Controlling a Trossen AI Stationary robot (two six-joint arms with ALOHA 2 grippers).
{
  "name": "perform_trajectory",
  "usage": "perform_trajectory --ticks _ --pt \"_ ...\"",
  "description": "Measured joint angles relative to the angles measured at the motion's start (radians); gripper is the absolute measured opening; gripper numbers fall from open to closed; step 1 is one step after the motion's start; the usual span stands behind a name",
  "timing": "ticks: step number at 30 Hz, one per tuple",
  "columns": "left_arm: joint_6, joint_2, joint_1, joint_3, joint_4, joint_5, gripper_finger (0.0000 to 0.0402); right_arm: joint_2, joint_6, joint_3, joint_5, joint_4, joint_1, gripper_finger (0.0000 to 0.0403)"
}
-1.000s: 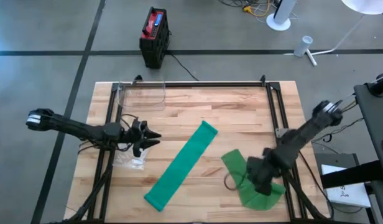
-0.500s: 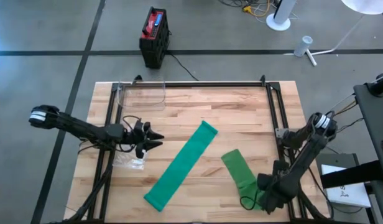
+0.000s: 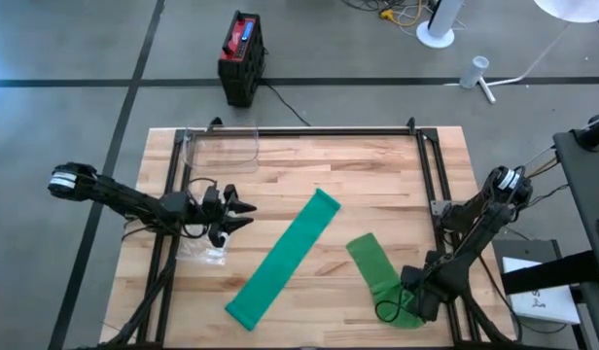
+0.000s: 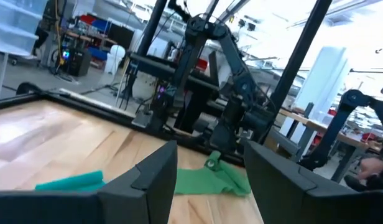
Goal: Roll bandage
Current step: Roll the green bandage
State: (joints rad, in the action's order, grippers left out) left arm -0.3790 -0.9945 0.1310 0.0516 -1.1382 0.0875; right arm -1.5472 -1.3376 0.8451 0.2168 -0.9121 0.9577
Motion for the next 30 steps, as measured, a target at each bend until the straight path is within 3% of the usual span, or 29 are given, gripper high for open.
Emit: perform_trajectory --ticks 13,17,25,30 --pt "0.031 -0.065 0.000 0.114 0.020 -0.002 0.0178 -0.045 0.039 -0.005 -0.041 0.043 0.000 0.0195" --pt "0.037 -0.096 0.000 0.131 0.029 -0.002 0.0178 -0.045 0.051 -0.005 -0.045 0.041 -0.001 0.0161" --pt "0.069 -0.105 0.000 0.137 0.040 -0.002 0.0178 -0.014 0.068 0.017 -0.065 -0.069 -0.003 0.0054" --pt "0.087 -0.071 0.000 0.137 0.059 0.002 0.0178 0.030 0.083 0.134 -0.089 -0.276 -0.020 0.0041"
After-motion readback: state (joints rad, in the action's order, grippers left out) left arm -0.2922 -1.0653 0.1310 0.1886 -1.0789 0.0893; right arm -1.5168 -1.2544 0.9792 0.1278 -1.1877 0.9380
